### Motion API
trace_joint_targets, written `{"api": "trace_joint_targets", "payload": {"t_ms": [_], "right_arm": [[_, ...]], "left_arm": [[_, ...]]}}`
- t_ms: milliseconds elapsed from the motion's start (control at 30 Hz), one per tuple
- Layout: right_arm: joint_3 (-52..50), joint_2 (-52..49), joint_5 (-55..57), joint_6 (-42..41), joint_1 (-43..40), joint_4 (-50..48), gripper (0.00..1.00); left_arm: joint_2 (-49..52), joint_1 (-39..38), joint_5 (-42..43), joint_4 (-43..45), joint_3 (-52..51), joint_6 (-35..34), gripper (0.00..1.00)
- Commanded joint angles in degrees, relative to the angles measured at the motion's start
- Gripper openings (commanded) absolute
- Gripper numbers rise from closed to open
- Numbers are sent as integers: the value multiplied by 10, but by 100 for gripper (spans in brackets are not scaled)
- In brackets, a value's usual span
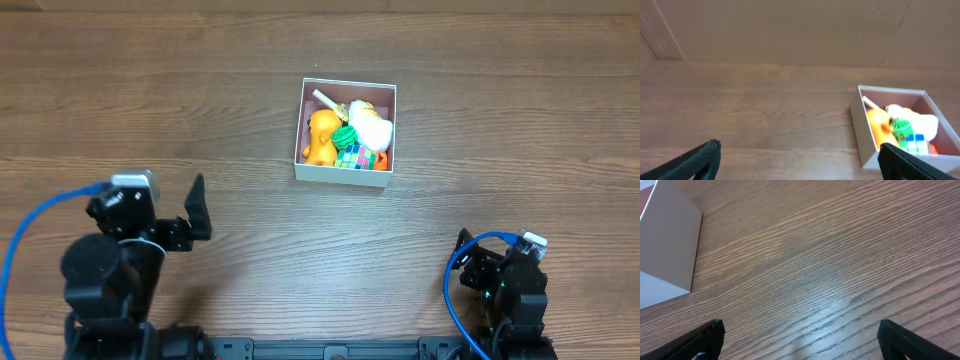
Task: Pack container
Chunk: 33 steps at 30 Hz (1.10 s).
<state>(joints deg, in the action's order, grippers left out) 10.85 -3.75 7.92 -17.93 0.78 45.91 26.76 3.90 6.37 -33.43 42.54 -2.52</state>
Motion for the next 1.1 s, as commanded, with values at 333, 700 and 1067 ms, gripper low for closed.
{"api": "trace_joint_targets", "payload": {"t_ms": [333,700,1067], "right_arm": [[-3,7,6,4,-3,-4,100],[-3,7,6,4,-3,-4,100],[-3,7,6,4,-3,-4,100]], "left_arm": [[-132,6,7,97,-189,13,100],[-175,6,7,114,-247,47,100],[-206,7,0,114,-265,73,100]]}}
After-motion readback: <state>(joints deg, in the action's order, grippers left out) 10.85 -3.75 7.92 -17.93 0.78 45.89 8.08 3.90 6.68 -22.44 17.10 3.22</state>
